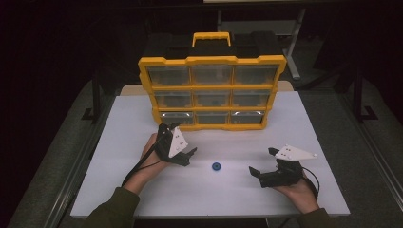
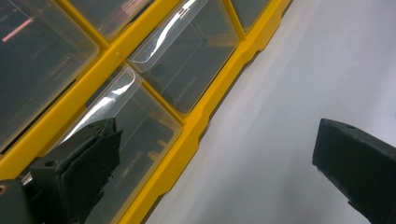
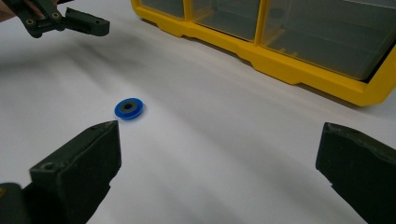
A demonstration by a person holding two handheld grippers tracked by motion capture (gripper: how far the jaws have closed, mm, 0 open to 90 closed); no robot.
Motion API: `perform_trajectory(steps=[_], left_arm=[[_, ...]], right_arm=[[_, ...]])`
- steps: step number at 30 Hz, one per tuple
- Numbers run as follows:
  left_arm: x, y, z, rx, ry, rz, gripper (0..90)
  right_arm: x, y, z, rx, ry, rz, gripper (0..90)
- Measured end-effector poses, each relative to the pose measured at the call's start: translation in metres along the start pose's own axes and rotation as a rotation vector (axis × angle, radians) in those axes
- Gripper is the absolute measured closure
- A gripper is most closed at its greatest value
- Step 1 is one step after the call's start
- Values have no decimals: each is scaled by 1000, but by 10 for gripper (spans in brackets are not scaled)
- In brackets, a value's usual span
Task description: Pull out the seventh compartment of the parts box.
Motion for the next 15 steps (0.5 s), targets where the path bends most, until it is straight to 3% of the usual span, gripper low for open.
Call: perform_trajectory(steps=[10, 15], left_arm=[[0, 0, 0, 27, 9, -10, 3], [0, -1, 0, 62, 22, -20, 3]], right_arm=[[0, 0, 0, 0, 0, 0, 0], [0, 0, 0, -2, 0, -2, 0]])
Point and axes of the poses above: each handheld gripper's, and its own axes: x roughly forward along the jaws, y roughly out of its top, z roughly to its right, the point moved 10 cm from there along x, roughly forward along the jaws, and after that the axes turned 11 degrees about x, right-handed, at the moved point
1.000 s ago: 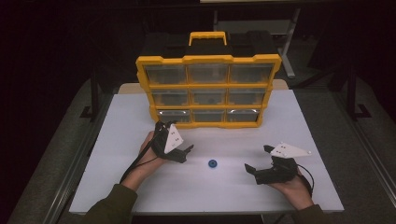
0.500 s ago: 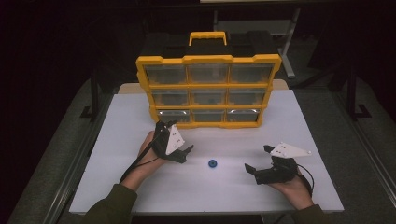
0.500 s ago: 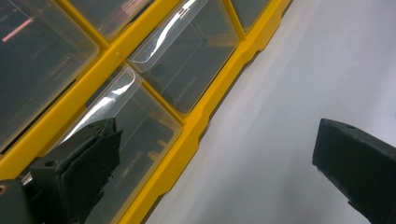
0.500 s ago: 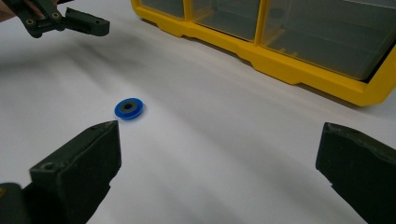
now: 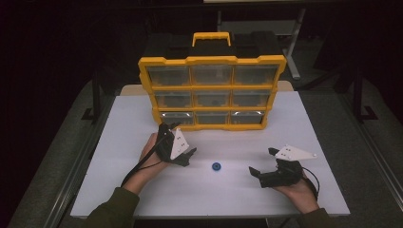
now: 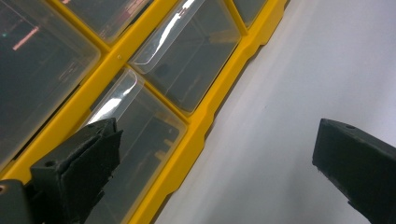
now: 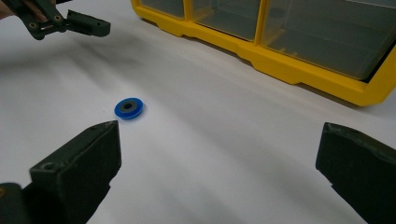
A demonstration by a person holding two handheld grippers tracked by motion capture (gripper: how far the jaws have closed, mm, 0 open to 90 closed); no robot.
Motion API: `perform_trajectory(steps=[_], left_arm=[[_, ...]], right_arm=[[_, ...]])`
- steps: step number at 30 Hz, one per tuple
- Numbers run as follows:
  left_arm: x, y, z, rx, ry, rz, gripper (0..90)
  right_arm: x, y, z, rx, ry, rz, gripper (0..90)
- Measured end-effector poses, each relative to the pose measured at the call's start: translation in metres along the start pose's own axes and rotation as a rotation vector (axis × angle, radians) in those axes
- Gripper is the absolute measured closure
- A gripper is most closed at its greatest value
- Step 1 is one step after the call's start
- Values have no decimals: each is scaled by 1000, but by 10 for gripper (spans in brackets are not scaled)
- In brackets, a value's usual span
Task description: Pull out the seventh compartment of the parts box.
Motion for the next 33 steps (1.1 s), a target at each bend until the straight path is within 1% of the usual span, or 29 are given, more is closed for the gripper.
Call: perform_trajectory(steps=[6, 8, 10, 11, 14, 18, 25, 33], left_arm=[[0, 0, -1, 13, 7, -3, 4], [-1, 0, -1, 28, 10, -8, 4], [-1, 0, -1, 31, 13, -10, 3], [-1, 0, -3, 40, 20, -13, 4], [-2, -1, -3, 52, 24, -21, 3], [-3, -2, -4, 61, 32, -27, 4], [-3, -3, -5, 114, 49, -43, 4], [-4, -3, -6, 137, 64, -52, 4]], right_arm=[[0, 0, 0, 1, 0, 2, 0], [0, 0, 0, 0, -1, 2, 0], [0, 0, 0, 0, -1, 1, 0], [0, 0, 0, 1, -1, 3, 0], [0, 0, 0, 2, -2, 3, 0], [-1, 0, 1, 1, -2, 2, 0], [0, 0, 0, -1, -3, 2, 0], [-1, 0, 1, 2, -5, 2, 0]])
Point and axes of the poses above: each handheld gripper's, and its own axes: x roughly forward along the jaws, y roughly out of its top, z roughly to its right, the point moved 10 cm from there along x, roughly forward along the jaws, and after that the axes turned 11 degrees about x, right-handed, at the moved point
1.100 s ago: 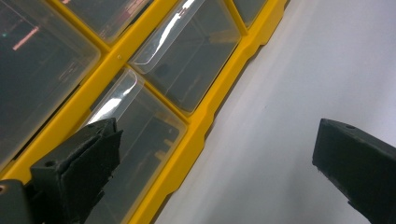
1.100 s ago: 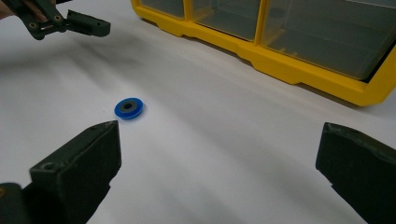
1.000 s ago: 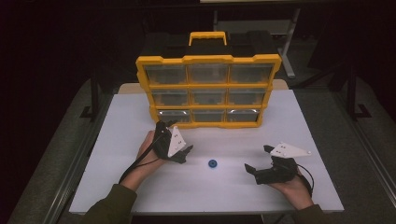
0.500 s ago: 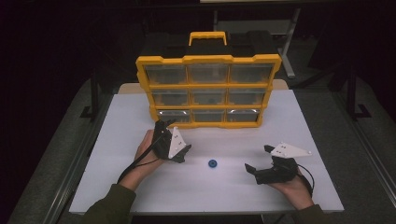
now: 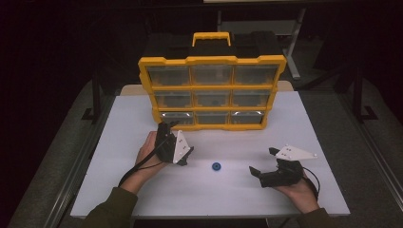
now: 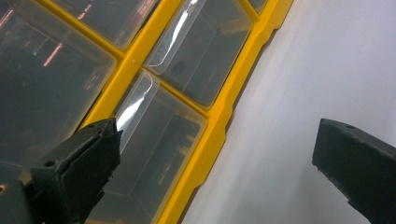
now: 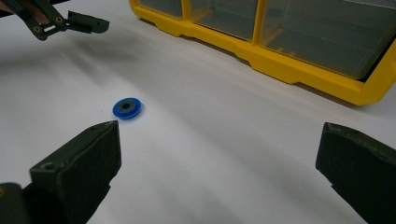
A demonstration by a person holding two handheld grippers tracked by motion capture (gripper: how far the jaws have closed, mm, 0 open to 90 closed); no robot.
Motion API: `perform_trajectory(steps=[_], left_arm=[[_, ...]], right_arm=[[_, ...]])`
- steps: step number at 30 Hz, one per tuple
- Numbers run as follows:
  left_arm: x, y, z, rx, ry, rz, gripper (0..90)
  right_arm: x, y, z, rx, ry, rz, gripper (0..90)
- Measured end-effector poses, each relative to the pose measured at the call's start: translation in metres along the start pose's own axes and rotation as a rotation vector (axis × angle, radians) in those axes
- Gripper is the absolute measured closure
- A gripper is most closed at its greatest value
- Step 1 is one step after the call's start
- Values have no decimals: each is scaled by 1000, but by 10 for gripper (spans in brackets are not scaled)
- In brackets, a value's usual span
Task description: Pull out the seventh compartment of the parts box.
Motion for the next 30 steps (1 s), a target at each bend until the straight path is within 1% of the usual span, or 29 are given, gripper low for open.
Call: perform_trajectory(steps=[4, 6, 8, 12, 14, 16, 17, 20, 21, 25, 28, 30], left_arm=[[0, -1, -1, 18, 9, -8, 4], [0, -2, -2, 20, 13, -11, 4], [0, -2, -3, 35, 19, -16, 4], [0, -2, -3, 41, 22, -17, 4], [0, -2, -2, 63, 29, -24, 4], [0, -2, -2, 63, 29, -24, 4], [0, -2, -2, 75, 33, -25, 4], [1, -2, -2, 83, 36, -26, 4], [1, -2, -3, 99, 44, -30, 4], [2, -3, -4, 112, 51, -36, 4], [1, -3, -3, 121, 57, -39, 4], [2, -2, -2, 141, 63, -41, 4]], right_arm=[[0, 0, 0, 1, -2, 1, 0], [0, 1, 0, 4, -1, 1, 0], [0, 0, 0, 6, -2, 0, 0], [-1, 0, 1, 6, -4, 0, 0], [-1, 0, 1, 9, -4, 4, 0], [-1, 1, 1, 8, -3, 4, 0], [-1, 0, 1, 7, -4, 2, 0], [-1, 1, 1, 11, -6, 2, 0], [-1, 2, 0, 7, -5, 9, 0], [-1, 1, 0, 7, -5, 1, 0], [-2, 2, 0, 9, -6, 10, 0], [-2, 2, 0, 10, -5, 12, 0]])
Point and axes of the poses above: each handheld gripper's, and its own axes: x roughly forward along the jaws, y roughly out of its top, z roughly to its right, the point moved 10 cm from there along x, roughly forward along the jaws, and after that the axes turned 11 degrees about x, right-handed, at the moved point
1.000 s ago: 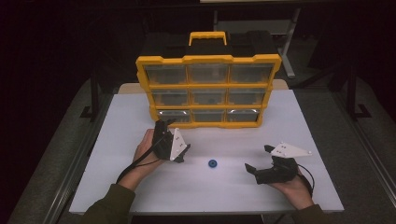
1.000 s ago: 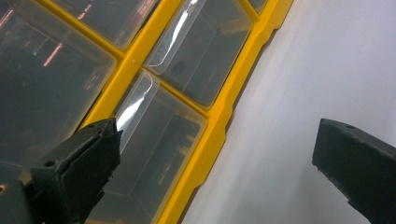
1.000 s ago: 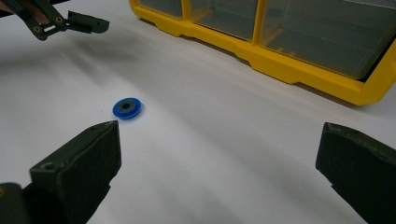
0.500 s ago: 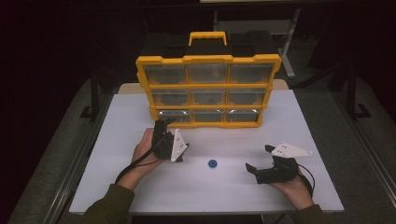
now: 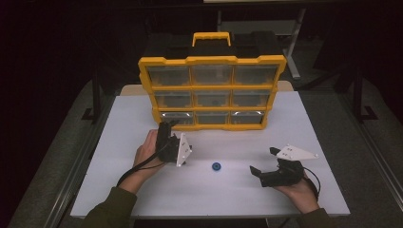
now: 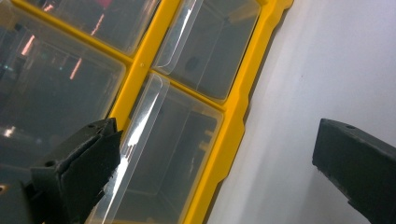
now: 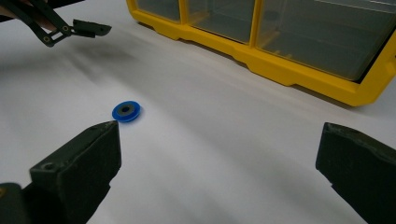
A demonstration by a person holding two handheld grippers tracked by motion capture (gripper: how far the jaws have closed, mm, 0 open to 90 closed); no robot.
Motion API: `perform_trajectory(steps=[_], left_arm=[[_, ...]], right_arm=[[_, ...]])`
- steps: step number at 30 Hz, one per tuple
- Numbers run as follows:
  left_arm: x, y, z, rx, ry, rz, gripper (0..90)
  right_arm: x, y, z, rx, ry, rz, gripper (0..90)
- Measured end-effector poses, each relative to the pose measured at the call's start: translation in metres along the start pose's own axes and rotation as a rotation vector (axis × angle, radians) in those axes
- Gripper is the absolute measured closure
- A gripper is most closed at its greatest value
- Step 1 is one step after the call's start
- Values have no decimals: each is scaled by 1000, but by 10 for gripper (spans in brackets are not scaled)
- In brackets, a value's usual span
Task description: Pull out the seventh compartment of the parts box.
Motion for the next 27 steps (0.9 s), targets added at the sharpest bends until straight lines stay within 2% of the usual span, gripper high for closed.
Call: perform_trajectory(steps=[13, 14, 16, 27], left_arm=[[4, 0, 5, 50, 15, -5, 4], [2, -3, 4, 89, 6, -37, 4], [3, -2, 4, 95, 12, -35, 4], [6, -5, 2, 190, 60, -82, 4]], right_arm=[[1, -1, 0, 6, 1, -6, 0], [1, -1, 0, 6, 2, -6, 0], [1, -1, 1, 2, 1, -9, 0], [1, -1, 1, -1, 3, -9, 0]])
Point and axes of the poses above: each handheld gripper's, and its own axes: x roughly forward along the jaws, y roughly out of its top, z roughly to its right, the point moved 10 cm from there along x, roughly forward along the jaws, and after that the axes turned 11 degrees about x, right-handed, at the moved point
